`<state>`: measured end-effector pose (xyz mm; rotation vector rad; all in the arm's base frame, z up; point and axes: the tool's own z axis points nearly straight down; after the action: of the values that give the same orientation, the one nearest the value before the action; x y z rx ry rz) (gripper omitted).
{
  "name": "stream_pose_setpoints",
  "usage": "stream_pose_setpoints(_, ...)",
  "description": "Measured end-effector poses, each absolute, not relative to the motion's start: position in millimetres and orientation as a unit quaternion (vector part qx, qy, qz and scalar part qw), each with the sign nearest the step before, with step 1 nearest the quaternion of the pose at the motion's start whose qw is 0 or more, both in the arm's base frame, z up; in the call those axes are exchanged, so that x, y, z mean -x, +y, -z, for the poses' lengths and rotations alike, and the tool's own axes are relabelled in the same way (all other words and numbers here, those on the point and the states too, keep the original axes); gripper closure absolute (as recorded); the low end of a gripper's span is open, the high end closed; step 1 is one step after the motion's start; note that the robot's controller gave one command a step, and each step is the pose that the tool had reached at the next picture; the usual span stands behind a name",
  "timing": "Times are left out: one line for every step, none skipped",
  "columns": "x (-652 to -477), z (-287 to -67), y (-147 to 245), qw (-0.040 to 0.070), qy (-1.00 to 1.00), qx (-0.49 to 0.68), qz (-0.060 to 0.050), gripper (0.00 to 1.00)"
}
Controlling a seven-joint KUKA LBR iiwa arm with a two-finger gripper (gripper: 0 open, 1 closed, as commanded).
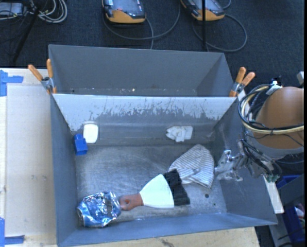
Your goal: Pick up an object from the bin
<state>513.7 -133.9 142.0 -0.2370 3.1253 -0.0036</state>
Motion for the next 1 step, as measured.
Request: stream_pose_setpoints(-508.0, -175.7, -128.6, -0.005, 0.998, 0.065, -0.002, 1.00)
